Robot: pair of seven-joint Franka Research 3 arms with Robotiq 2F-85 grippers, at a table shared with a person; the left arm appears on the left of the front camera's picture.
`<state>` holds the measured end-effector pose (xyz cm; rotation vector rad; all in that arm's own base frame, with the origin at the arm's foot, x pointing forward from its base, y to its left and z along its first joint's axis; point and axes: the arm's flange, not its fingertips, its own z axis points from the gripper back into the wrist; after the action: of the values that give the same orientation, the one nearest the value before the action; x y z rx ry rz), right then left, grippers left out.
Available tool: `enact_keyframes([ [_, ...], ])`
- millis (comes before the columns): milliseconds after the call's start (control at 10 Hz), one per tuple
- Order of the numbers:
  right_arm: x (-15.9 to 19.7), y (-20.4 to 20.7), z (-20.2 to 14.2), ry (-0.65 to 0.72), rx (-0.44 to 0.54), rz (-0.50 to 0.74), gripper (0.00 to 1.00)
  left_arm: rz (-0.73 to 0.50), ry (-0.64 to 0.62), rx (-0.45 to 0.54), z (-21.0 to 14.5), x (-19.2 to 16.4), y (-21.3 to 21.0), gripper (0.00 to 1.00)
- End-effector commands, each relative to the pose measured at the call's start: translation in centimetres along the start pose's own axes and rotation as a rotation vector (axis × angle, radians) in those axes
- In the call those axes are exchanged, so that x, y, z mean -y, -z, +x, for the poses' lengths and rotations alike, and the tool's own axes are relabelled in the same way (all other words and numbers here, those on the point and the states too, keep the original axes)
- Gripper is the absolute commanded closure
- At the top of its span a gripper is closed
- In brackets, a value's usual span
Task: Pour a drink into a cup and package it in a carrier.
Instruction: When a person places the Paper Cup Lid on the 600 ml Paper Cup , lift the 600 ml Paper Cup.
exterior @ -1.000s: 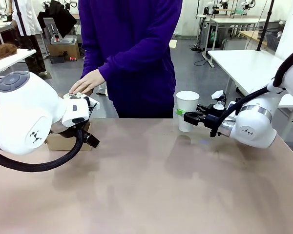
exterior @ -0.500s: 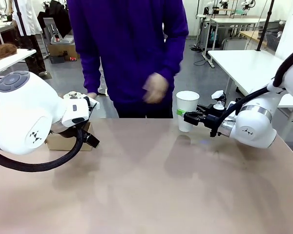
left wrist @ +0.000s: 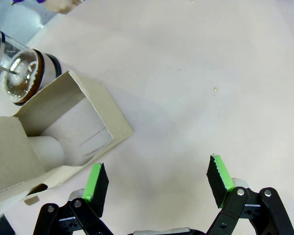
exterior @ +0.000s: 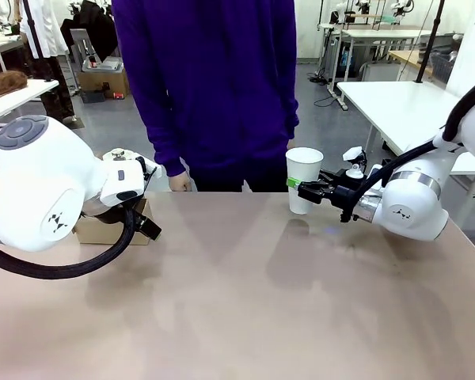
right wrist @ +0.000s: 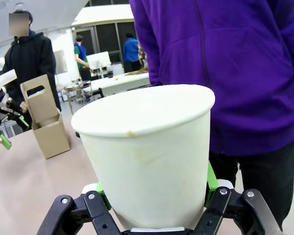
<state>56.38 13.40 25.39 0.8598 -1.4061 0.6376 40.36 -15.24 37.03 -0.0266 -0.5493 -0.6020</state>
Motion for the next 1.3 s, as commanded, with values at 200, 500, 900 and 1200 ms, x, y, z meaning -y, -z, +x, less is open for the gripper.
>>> enact_keyframes([
  [200, -0.2, 0.13, 0.42, -0.006, -0.009, -0.005, 0.2, -0.002, -0.002, 0.001, -0.01, -0.02, -0.04, 0.0],
  [500, -0.2, 0.13, 0.42, -0.006, -0.009, -0.005, 0.2, -0.002, -0.002, 0.001, -0.01, -0.02, -0.04, 0.0],
  [900, -0.2, 0.13, 0.42, -0.006, -0.009, -0.005, 0.2, -0.002, -0.002, 0.001, -0.01, -0.02, -0.04, 0.0],
  [1200, -0.2, 0.13, 0.42, -0.006, -0.009, -0.005, 0.2, -0.002, -0.002, 0.001, -0.01, -0.02, -0.04, 0.0],
])
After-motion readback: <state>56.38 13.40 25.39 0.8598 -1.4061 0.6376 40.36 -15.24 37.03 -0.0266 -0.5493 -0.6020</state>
